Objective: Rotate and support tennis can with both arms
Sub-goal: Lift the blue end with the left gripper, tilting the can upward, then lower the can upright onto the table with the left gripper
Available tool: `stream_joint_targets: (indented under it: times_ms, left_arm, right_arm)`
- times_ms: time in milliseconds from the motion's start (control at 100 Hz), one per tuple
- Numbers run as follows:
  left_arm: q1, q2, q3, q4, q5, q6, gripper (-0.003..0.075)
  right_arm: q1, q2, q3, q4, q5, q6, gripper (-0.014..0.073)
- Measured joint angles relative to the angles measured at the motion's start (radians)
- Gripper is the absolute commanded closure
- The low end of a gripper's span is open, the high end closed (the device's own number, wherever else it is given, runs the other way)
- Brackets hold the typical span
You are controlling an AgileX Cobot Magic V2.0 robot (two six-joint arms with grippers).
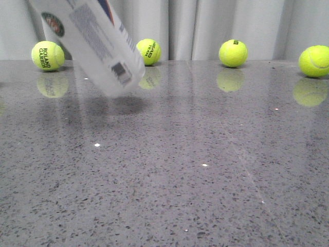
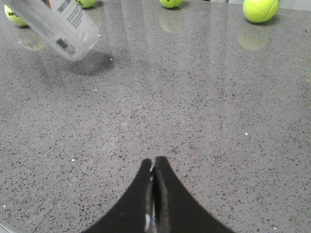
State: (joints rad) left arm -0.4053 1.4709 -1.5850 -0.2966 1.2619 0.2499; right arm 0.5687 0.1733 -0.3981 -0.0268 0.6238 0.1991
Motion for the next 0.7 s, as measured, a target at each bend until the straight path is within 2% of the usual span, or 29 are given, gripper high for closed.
stream_joint_targets:
  times_ms: [460, 580, 700]
  left_arm:
    - [0.0, 0.0, 0.015, -0.006, 0.0, 0.0, 0.0731]
    - [0.0, 0.006, 0.015, -0.017, 0.0, 0.0, 0.0637]
    - [0.0, 0.023, 0.015, -0.025, 0.0, 0.0, 0.0449]
  right_arm:
    - [0.0, 0.0, 0.0, 0.0, 0.0, 0.0, 0.0662]
    - [0.0, 0.0, 0.0, 0.0, 0.0, 0.0, 0.0662]
    - [0.0, 0.0, 0.0, 0.0, 0.0, 0.0, 0.0662]
